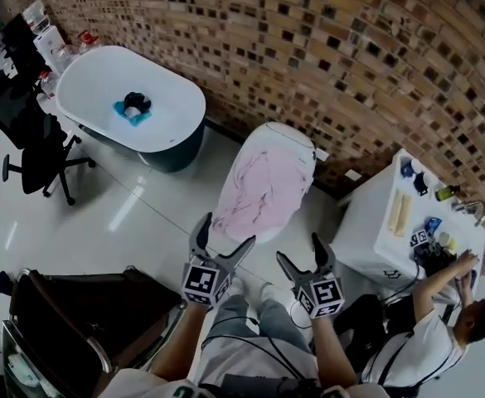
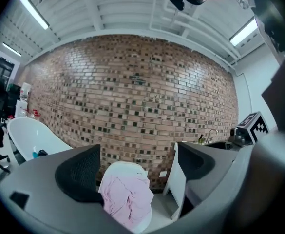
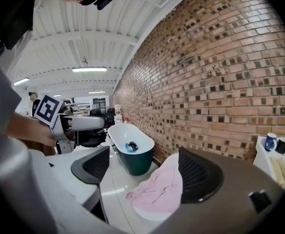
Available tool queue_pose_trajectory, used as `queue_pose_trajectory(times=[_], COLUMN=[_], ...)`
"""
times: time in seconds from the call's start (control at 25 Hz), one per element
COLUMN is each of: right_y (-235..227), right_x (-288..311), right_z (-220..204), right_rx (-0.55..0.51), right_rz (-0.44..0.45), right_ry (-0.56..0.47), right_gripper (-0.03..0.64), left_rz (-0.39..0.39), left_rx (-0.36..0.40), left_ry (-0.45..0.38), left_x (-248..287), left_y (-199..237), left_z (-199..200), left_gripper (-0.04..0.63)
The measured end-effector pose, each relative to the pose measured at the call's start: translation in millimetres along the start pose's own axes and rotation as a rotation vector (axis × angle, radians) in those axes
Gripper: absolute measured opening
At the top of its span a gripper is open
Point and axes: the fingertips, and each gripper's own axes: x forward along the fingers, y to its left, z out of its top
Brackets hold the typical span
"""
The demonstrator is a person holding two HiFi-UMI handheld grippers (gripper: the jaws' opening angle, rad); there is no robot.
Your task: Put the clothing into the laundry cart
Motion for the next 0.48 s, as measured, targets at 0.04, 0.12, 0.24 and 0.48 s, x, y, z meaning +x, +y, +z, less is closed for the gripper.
queue_pose_trajectory(times=[0.04,0.12,0.24,0.48], right_y=[-4,-14,-37,-99], right_x=[8,29,64,154], right_z=[-10,-32,-75,-179], right_rx=[0.012,0.023,-0.006,-0.02], right_rz=[0.003,0.021,0.064,0.07], right_ry=[0.025,0.071,0.177,0.375], right_gripper=[0.454,0.454,0.454,0.532], left_rz=[0.004,0.009,0.019,0.046], left_rx=[-0.004,-0.01,-0.045,-0.056], left_ry=[0.016,0.035,0.071,0.139], left_x=[4,16,36,76], left_y=[4,11,15,29], left_z=[-9,-23,-40,-90], left_gripper=[0.477,0.477,0.477,0.477])
